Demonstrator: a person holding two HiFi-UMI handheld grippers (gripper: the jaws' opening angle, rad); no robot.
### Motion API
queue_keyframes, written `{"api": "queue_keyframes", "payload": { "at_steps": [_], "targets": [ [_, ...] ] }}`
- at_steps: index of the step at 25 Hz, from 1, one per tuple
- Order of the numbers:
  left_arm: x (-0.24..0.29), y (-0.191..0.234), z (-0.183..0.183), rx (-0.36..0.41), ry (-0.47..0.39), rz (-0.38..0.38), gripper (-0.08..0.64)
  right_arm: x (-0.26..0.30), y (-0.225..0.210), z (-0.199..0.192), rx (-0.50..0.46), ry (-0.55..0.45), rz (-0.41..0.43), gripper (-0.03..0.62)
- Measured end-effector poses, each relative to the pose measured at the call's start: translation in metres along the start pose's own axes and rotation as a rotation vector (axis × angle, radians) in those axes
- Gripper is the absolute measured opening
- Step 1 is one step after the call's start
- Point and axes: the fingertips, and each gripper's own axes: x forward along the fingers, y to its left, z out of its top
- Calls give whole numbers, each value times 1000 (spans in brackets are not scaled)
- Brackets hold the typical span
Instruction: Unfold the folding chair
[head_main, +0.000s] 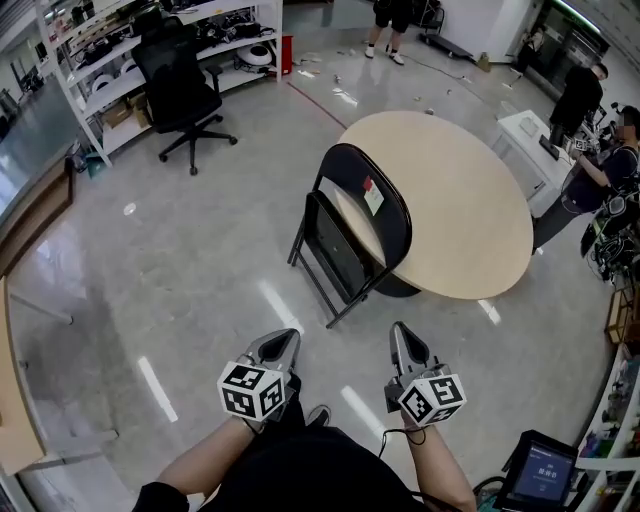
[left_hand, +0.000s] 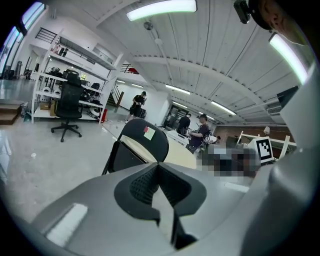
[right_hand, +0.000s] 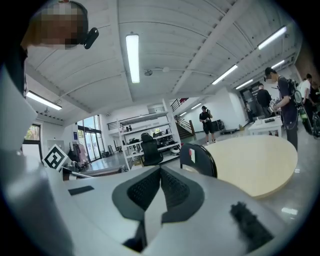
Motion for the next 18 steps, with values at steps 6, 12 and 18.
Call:
{"api": "queue_keyframes", "payload": {
  "at_steps": [6, 12, 18],
  "targets": [
    [84, 48, 32, -18, 40, -50, 11, 52, -47, 24, -49, 23, -86, 13],
    [176, 94, 52, 5, 106, -102, 26, 121, -106, 51, -88, 36, -160, 108],
    [226, 121, 49, -24, 187, -138, 40, 186, -157, 58, -215, 140, -219, 195]
  ]
}}
